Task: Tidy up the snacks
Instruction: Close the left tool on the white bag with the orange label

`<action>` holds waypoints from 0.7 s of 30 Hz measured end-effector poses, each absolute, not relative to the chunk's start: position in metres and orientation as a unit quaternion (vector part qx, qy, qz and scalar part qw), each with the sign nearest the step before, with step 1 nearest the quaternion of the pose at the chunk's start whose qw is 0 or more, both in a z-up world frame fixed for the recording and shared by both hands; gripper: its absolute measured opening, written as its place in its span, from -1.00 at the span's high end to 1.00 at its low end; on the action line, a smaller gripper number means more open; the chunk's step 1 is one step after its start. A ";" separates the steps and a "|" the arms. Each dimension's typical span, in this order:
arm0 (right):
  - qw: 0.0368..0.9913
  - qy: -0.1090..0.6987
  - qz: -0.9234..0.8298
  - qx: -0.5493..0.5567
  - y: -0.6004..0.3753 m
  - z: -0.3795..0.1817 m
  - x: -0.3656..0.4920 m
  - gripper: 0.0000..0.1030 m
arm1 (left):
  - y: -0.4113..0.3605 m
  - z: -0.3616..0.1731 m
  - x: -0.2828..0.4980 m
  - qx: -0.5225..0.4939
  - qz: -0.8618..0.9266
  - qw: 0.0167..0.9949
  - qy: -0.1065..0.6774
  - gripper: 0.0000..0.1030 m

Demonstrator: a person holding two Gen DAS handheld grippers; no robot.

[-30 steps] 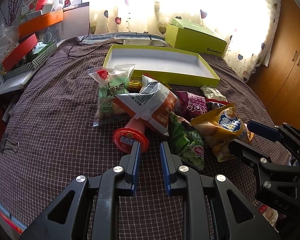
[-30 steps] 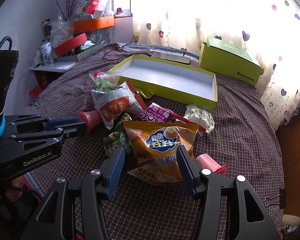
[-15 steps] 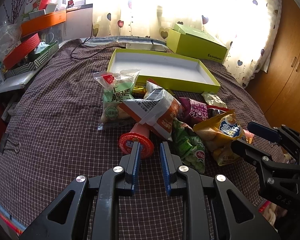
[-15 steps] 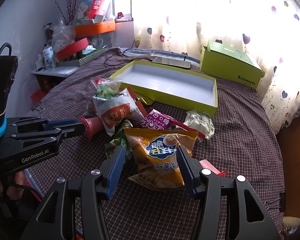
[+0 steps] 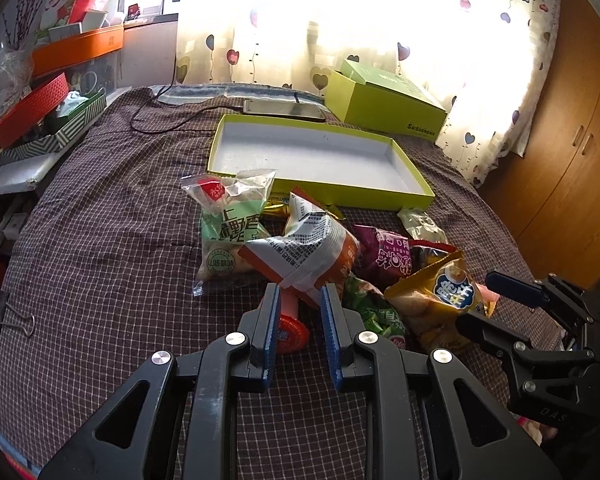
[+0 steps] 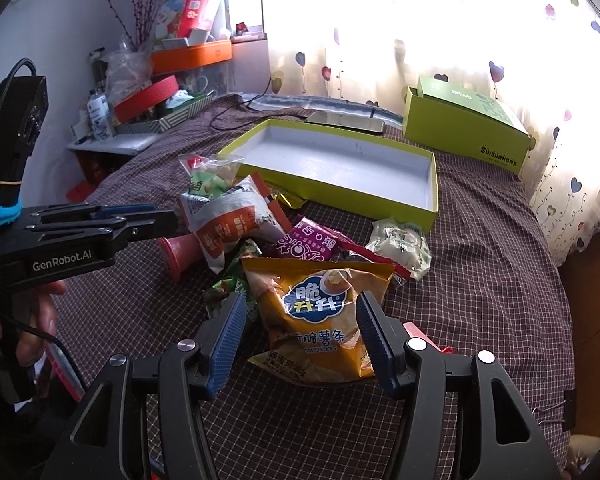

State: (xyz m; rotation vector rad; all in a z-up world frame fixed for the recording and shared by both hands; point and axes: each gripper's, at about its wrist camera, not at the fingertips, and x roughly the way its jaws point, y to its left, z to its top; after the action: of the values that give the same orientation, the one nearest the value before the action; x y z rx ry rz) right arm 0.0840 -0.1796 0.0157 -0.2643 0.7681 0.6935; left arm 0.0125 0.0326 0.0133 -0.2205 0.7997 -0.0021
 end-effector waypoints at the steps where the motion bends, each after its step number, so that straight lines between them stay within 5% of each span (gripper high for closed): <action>1: 0.861 0.367 0.330 -0.126 -0.180 0.015 0.084 -0.13 | 0.033 0.014 0.015 -0.105 -0.005 0.916 0.386 0.28; 2: 0.861 0.367 0.329 -0.127 -0.180 0.015 0.085 -0.14 | 0.033 0.015 0.017 -0.104 -0.009 0.917 0.384 0.12; 21: 0.865 0.372 0.313 -0.120 -0.190 0.011 0.097 -0.19 | 0.006 0.014 0.059 -0.004 -0.045 0.920 0.388 -0.05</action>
State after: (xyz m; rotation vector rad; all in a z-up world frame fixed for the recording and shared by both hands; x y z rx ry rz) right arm 0.0970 -0.1899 0.0115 -0.2507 0.7797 0.6561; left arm 0.0592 0.0064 0.0139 -0.0088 0.7982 -0.0917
